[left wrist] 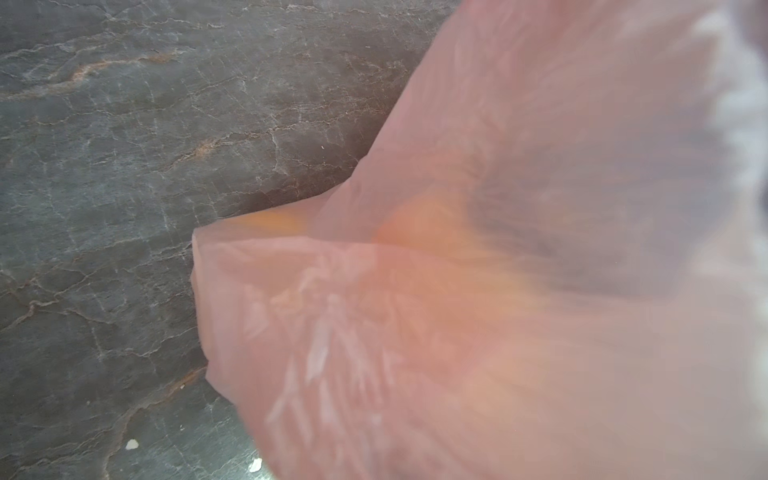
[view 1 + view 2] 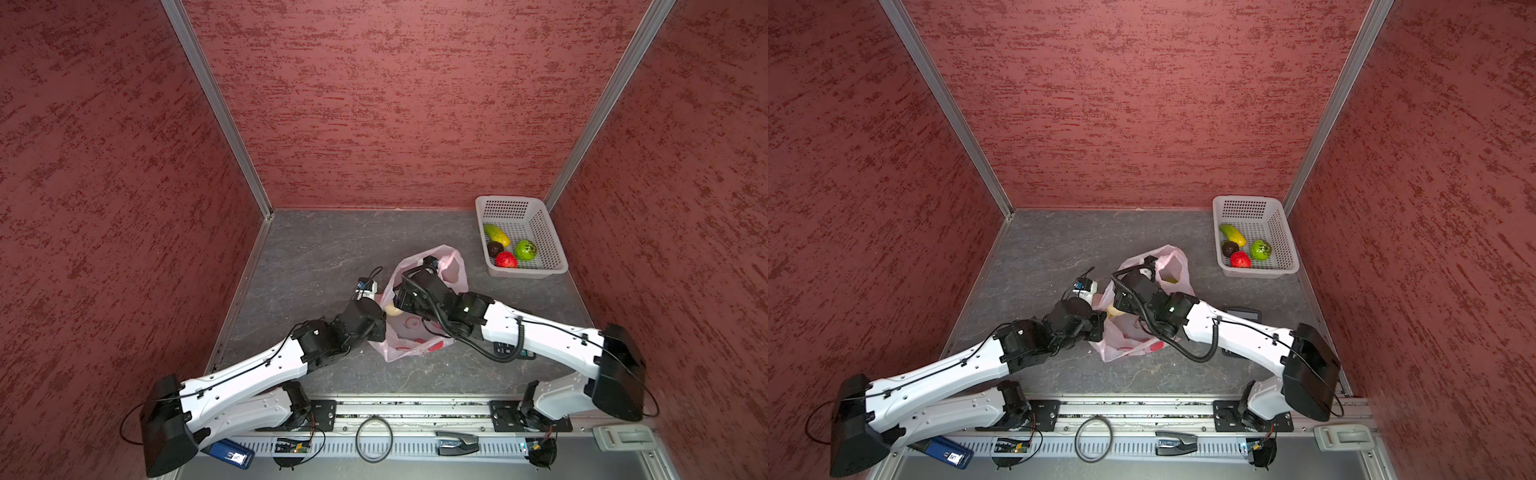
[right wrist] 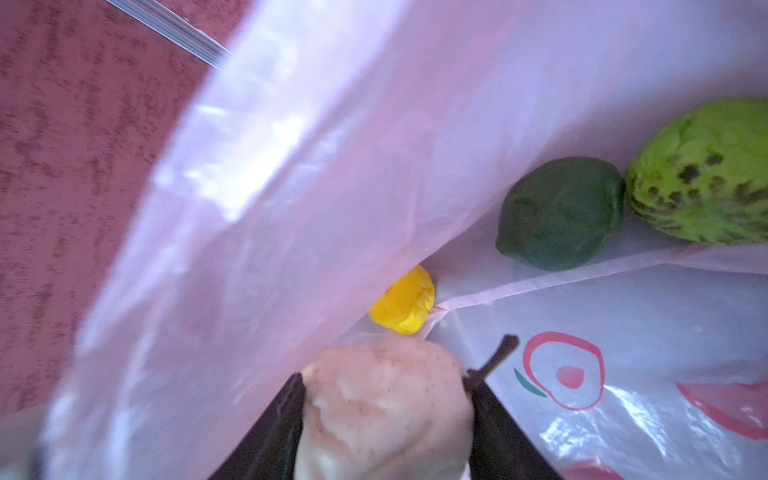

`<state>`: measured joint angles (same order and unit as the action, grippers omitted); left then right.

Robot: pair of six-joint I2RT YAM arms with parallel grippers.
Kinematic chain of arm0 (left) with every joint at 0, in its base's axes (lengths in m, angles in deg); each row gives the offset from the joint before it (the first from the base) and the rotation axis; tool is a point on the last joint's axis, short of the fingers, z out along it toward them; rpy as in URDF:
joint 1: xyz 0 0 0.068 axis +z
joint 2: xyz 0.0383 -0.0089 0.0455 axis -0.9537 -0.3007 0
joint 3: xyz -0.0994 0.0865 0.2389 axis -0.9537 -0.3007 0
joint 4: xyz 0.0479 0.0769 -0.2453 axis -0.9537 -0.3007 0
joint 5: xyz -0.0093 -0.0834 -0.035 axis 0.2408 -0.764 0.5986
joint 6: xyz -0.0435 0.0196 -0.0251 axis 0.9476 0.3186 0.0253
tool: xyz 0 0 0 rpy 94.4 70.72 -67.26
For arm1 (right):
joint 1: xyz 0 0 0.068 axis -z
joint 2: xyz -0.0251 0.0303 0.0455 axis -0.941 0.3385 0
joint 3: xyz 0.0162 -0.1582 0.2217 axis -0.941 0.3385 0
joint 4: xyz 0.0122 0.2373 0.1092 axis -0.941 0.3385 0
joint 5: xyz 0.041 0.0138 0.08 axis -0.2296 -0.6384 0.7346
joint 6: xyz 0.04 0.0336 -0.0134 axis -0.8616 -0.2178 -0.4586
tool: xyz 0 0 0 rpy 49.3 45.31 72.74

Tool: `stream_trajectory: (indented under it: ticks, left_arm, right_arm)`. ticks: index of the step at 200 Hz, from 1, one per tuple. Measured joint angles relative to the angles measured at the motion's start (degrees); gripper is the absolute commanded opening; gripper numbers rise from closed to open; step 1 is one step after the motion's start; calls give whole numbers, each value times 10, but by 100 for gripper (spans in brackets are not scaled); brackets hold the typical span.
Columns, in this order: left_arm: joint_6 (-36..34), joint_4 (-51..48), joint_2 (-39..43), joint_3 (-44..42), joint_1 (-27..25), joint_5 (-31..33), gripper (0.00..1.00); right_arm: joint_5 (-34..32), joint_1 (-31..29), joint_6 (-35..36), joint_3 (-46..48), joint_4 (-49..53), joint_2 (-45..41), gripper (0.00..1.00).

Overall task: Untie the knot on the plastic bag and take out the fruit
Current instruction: 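Lift the pear out of the bag toward the white basket, then carry the pear over the white basket with the right gripper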

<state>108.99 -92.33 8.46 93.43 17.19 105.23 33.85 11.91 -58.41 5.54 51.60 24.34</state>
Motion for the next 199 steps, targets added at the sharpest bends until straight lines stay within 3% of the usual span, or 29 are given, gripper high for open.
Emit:
stream_trajectory:
  ticks: [67, 134, 168, 199]
  left_arm:
    - [0, -4, -7, 1, 0, 14, 0]
    - [0, -5, -11, 11, 0, 16, 0]
    - [0, -6, -18, 12, 0, 17, 0]
    - [0, -6, -18, 12, 0, 16, 0]
  right_arm:
    - [-29, -24, 3, -4, 52, -81, 52]
    - [-64, -15, 14, -83, 121, -121, 53]
    - [-66, 33, 31, -124, 129, -149, 53]
    - [-57, 126, 57, -135, 139, -170, 54]
